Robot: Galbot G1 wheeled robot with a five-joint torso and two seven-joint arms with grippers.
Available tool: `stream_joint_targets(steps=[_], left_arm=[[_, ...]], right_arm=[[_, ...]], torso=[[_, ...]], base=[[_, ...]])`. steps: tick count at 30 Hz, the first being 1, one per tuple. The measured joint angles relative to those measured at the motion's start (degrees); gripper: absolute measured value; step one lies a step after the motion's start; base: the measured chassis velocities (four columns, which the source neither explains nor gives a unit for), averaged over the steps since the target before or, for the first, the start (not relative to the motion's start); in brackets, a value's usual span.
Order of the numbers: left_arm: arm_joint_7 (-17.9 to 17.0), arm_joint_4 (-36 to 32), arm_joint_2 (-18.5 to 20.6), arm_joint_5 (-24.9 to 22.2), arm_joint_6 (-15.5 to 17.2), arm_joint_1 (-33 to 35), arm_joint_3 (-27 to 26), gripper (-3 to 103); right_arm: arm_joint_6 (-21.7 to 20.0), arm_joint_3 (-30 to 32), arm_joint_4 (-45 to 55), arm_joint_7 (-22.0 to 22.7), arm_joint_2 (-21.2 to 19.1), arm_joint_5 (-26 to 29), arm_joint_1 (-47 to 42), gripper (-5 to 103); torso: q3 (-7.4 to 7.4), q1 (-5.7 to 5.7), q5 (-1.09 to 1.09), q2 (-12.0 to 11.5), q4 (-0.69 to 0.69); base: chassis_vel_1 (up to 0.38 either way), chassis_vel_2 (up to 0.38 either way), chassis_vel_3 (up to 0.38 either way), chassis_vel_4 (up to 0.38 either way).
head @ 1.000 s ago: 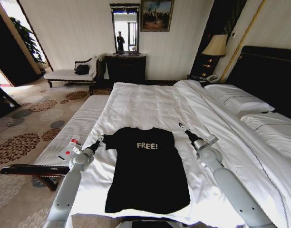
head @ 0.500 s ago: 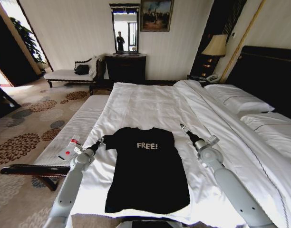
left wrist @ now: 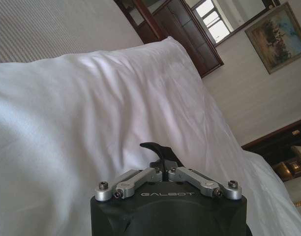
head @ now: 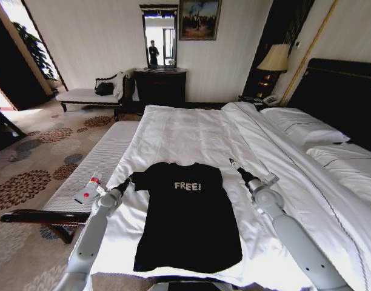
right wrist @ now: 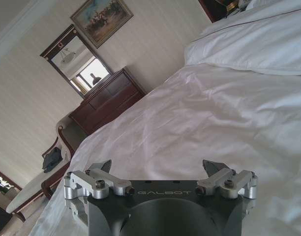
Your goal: Fold the clothes on the bed.
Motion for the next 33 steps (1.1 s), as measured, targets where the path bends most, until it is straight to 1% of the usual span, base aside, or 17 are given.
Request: stream_joint_targets(steps=[2,4,6,7,10,12,14,15,19,21,23,28,29,31,33], left_arm=[[0.0,-0.7,0.2,0.0,0.0,0.2,0.0,0],[0.1,-3.3,1.3,0.0,-0.1,0.7,0.3,0],[0.5,-6.0,2.5,1.0,-0.3,1.1,2.0,0],[0.5,-6.0,2.5,1.0,-0.3,1.1,2.0,0],[0.5,-9.9,3.9,3.1,-1.3,1.1,5.8,0],[0.1,-11.3,4.0,3.4,-1.4,0.5,7.4,0],[0.0,-11.6,4.0,3.4,-1.4,0.2,7.9,0],[-0.3,-12.1,3.9,3.5,-1.4,-0.6,9.1,0],[-0.5,-11.6,3.4,4.0,-1.3,-1.8,10.7,0],[-0.6,-10.2,2.4,4.6,-1.1,-2.9,12.4,0],[-0.6,-9.6,1.8,4.7,-1.1,-3.4,12.8,0],[-1.1,-6.5,-1.8,5.0,-0.9,-5.9,14.1,0],[-1.1,-6.5,-1.8,5.0,-0.9,-5.9,14.1,0],[-1.3,-5.4,-3.3,5.0,-0.8,-7.1,14.7,0],[-1.3,-5.1,-3.6,5.0,-0.8,-7.3,14.9,0]], right_arm=[[0.0,0.0,-0.1,0.0,0.0,-0.1,0.0,100],[0.0,-0.2,-0.6,0.0,0.1,-0.2,0.1,100],[0.0,-0.6,-1.0,0.0,0.3,-0.5,0.3,100],[0.0,-0.6,-1.0,0.0,0.3,-0.5,0.3,100],[0.0,-1.3,-1.4,0.1,0.7,-1.0,0.7,100],[0.0,-1.7,-1.4,0.2,0.9,-1.0,0.8,100],[0.0,-1.7,-1.4,0.2,0.9,-1.0,0.8,100],[0.0,-1.9,-1.4,0.3,0.9,-1.1,0.8,100],[0.0,-1.9,-1.6,0.3,0.9,-1.2,0.8,100],[-0.1,-1.8,-1.8,0.3,0.8,-1.3,0.6,100],[-0.1,-1.8,-1.8,0.3,0.8,-1.3,0.6,100],[-0.1,-1.7,-2.0,0.3,0.9,-1.7,0.4,100],[-0.1,-1.7,-2.0,0.3,0.9,-1.7,0.4,100],[-0.1,-1.7,-2.1,0.3,1.0,-1.9,0.2,100],[-0.1,-1.7,-2.1,0.3,1.0,-2.0,0.2,100]], torso=[[0.00,0.00,0.00,0.0,0.00],[0.00,0.00,0.01,0.0,0.00],[0.00,0.00,0.01,0.0,0.01],[0.00,0.00,0.01,0.0,0.01],[0.00,0.00,0.01,0.0,0.01],[0.00,0.00,0.01,0.0,0.01],[0.00,0.00,0.01,0.0,0.00],[0.00,0.00,0.02,0.0,0.00],[0.00,0.00,0.02,0.0,-0.01],[0.00,0.00,0.01,0.0,0.00],[0.00,0.00,0.01,0.0,0.00],[0.00,0.00,0.02,0.0,-0.01],[0.00,0.00,0.02,0.0,-0.01],[0.00,0.00,0.01,0.0,0.00],[0.00,0.00,0.02,0.0,0.00]], base=[[0.000,0.000,0.000,0.000],[0.000,0.000,0.000,0.000],[0.000,0.000,0.000,0.000],[0.000,0.000,0.000,0.000],[0.000,0.000,0.000,0.000],[0.000,0.000,0.000,0.000],[0.000,0.000,0.000,0.000],[0.000,0.000,0.000,0.000],[0.000,0.000,0.000,0.000],[0.000,0.000,0.000,0.000],[0.000,0.000,0.000,0.000],[0.000,0.000,0.000,0.000],[0.000,0.000,0.000,0.000],[0.000,0.000,0.000,0.000],[0.000,0.000,0.000,0.000]])
